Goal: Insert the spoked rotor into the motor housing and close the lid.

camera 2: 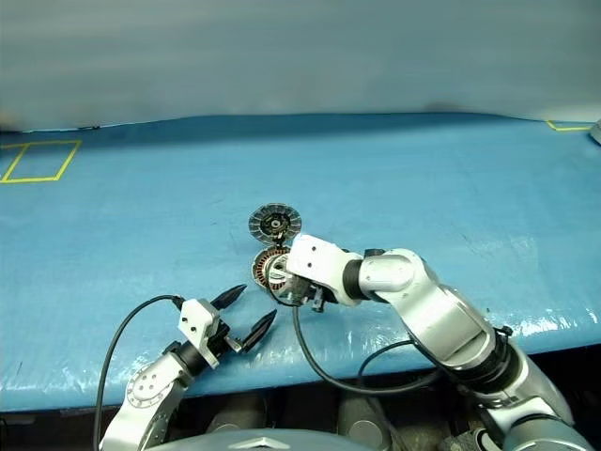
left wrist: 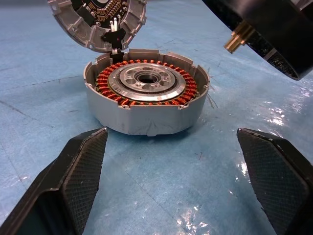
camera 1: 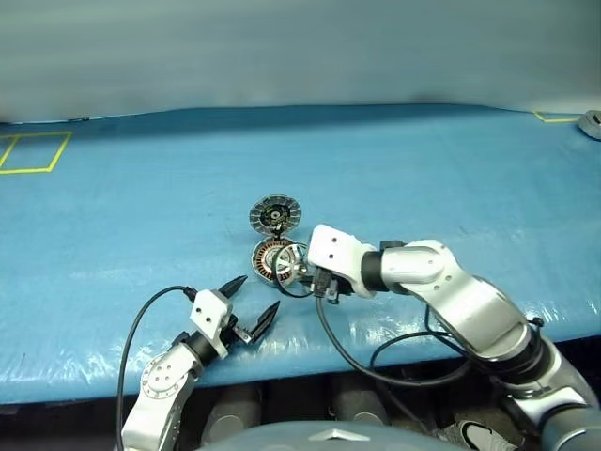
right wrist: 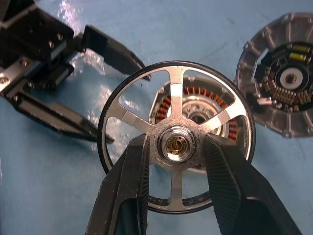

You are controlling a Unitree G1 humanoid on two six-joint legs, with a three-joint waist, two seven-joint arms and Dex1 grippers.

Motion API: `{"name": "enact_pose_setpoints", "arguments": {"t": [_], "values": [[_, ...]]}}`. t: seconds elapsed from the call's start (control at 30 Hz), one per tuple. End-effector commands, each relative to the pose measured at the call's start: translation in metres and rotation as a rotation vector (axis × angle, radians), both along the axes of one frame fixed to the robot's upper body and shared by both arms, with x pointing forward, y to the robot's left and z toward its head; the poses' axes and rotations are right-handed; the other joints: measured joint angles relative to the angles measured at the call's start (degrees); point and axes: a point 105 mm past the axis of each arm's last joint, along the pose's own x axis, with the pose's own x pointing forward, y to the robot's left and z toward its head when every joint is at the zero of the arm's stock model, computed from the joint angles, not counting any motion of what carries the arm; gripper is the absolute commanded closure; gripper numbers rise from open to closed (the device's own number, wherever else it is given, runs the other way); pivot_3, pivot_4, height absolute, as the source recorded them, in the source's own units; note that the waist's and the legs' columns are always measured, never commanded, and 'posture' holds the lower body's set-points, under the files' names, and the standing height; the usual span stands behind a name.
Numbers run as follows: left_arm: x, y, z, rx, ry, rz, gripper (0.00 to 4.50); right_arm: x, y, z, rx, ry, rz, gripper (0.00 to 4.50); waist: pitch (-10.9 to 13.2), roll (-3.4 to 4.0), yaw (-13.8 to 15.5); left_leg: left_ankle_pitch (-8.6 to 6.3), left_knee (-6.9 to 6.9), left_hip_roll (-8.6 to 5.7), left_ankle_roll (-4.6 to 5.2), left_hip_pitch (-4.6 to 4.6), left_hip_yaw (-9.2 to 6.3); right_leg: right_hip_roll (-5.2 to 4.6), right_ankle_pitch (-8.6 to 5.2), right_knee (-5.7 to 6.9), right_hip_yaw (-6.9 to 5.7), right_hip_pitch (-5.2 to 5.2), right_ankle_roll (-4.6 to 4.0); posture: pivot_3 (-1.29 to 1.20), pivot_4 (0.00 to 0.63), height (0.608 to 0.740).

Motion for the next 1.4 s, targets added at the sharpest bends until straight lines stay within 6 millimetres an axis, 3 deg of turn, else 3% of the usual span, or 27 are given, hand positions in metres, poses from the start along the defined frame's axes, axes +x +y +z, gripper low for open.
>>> {"name": "enact_pose_setpoints", "arguments": {"t": [0.03,0.2,0.33,0.83,1.2,1.23,1.4], "values": [[0.002,-0.002,0.009,0.000,-0.034,-0.021,0.00,0.010,0.012,0.014,0.048,-0.064,-0.036,3.17,0.0,-0.02,0.1,0.00,0.00,-0.01,0.00,0.00,0.00,-0.01,0.01,-0.03,0.00,0.01,0.01,0.00,0.150,0.740],[0.003,-0.002,0.009,-0.001,-0.036,-0.018,0.00,0.023,0.022,0.017,0.094,-0.072,-0.099,3.17,0.0,-0.05,0.3,0.00,-0.06,-0.03,0.00,-0.02,-0.04,-0.01,0.07,-0.05,-0.01,-0.02,0.03,0.00,0.150,0.740],[0.003,-0.001,0.010,0.002,-0.039,-0.010,0.00,0.030,0.020,0.008,0.087,-0.046,-0.131,3.17,0.0,-0.05,0.3,-0.01,-0.08,-0.03,-0.01,-0.01,-0.04,-0.01,0.07,-0.05,-0.02,-0.03,-0.01,0.00,0.150,0.740],[0.004,0.002,0.015,0.024,-0.094,0.032,0.00,0.028,0.004,-0.024,0.007,0.060,-0.171,3.17,0.0,-0.04,0.2,0.00,-0.06,-0.01,0.00,-0.01,-0.03,0.00,0.04,-0.03,-0.02,-0.01,0.01,0.00,0.150,0.740],[0.005,-0.001,0.016,0.018,-0.092,0.030,0.00,0.031,0.011,-0.037,-0.007,0.104,-0.178,3.17,0.0,-0.05,-0.1,-0.01,-0.06,-0.01,0.00,0.07,-0.02,0.00,0.03,-0.04,-0.01,0.05,0.00,0.00,0.150,0.740],[0.005,-0.001,0.016,0.018,-0.091,0.030,0.00,0.031,0.013,-0.036,-0.004,0.101,-0.172,2.44,0.0,-0.05,-0.1,-0.01,-0.06,0.00,0.00,0.10,-0.01,0.01,0.02,-0.03,0.00,0.06,-0.02,0.00,0.150,0.740],[0.004,-0.001,0.016,0.016,-0.089,0.033,0.00,0.035,0.014,-0.022,0.025,0.056,-0.188,0.92,0.0,-0.04,-0.1,0.00,-0.07,-0.01,0.00,0.07,-0.02,0.01,0.04,-0.01,0.00,0.03,0.01,0.00,0.150,0.740]]}}
